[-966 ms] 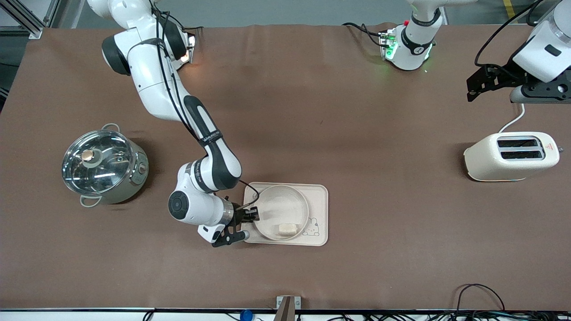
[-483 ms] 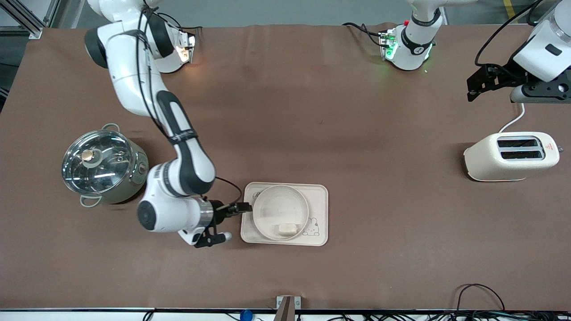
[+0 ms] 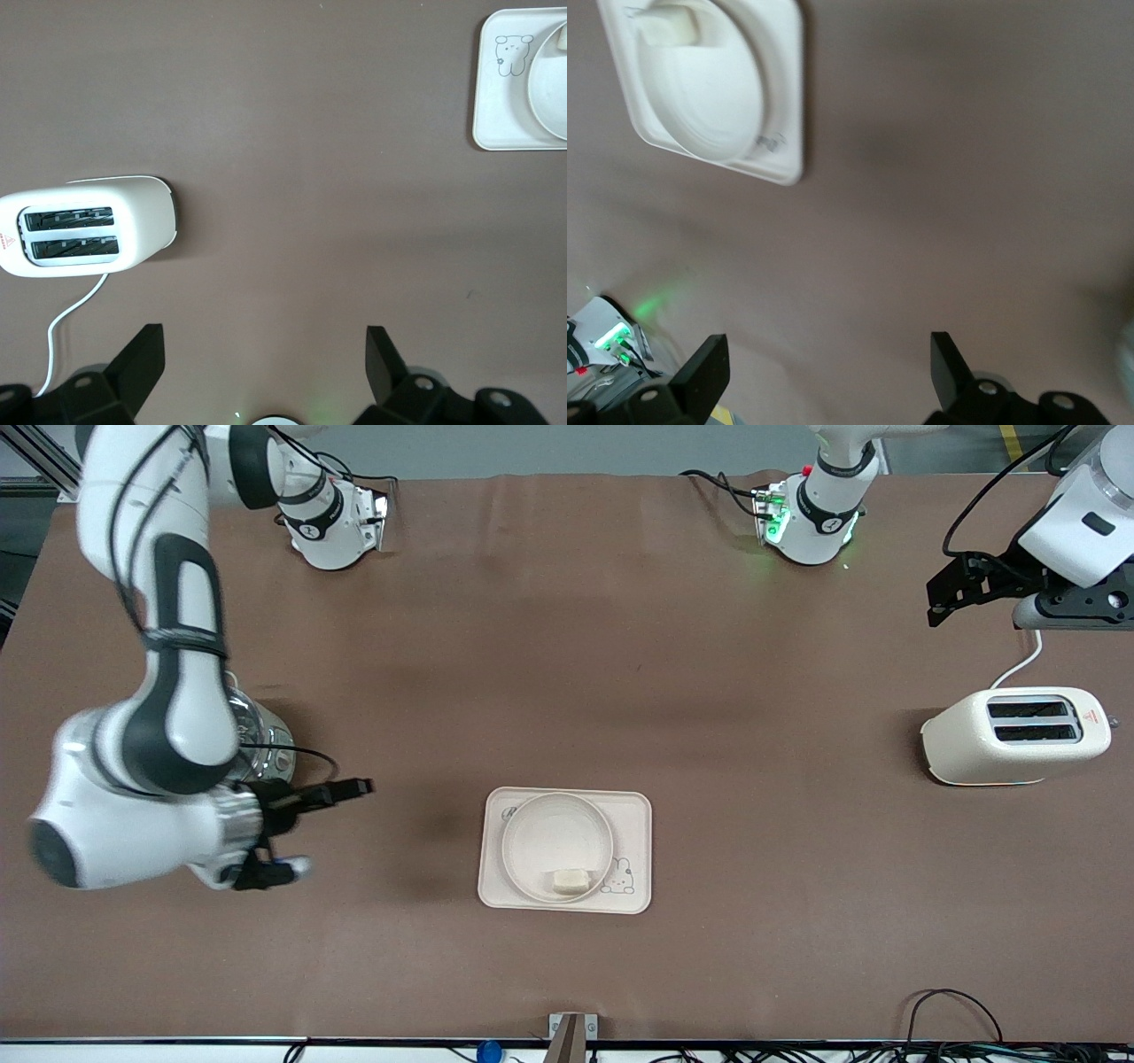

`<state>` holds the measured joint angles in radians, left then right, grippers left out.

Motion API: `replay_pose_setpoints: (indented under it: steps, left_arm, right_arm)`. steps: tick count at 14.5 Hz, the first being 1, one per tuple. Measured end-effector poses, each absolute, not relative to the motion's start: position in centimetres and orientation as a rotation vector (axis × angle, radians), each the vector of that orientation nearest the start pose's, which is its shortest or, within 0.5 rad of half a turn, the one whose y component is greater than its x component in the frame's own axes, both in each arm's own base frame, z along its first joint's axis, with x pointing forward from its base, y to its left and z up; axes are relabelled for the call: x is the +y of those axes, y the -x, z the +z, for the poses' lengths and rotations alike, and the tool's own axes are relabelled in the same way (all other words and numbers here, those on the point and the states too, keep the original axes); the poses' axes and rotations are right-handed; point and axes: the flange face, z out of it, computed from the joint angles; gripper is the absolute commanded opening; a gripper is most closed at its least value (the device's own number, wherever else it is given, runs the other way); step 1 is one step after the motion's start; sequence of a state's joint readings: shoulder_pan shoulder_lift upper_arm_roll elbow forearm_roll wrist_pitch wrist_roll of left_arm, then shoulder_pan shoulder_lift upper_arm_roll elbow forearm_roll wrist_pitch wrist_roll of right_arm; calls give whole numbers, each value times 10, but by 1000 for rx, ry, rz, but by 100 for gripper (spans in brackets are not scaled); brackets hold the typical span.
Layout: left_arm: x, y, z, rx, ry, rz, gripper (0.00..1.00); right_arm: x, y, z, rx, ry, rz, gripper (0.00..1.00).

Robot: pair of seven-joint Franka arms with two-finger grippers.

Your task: Place bun in plate and plate on tray

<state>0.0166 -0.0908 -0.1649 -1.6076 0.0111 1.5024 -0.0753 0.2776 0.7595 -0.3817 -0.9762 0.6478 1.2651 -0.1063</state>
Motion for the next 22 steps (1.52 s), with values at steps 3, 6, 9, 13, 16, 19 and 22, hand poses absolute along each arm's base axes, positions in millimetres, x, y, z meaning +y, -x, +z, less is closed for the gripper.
replay_pose_setpoints:
  steps: [3,6,9,13,16,19,22]
  left_arm:
    - [-80,-513,650,112,3112,19,100]
    - [-81,-513,650,114,3112,19,100]
    - [-85,-512,649,125,3111,20,100]
    - [-87,-512,650,133,3110,19,100]
    - [-87,-512,650,134,3110,19,100]
    - [-88,-512,650,134,3110,19,100]
    - [-88,-512,653,134,3111,7,100]
  right_arm:
    - [37,-680,470,-55,2802,585,100]
    - [1,-649,533,-3,2947,584,100]
    - [-42,-600,583,64,3000,531,100]
    - [-54,-525,621,-23,3084,418,100]
    - [-51,-500,657,-38,3123,217,100]
    - [-50,-506,656,-54,3133,151,100]
    - [-49,-510,652,-60,3134,145,100]
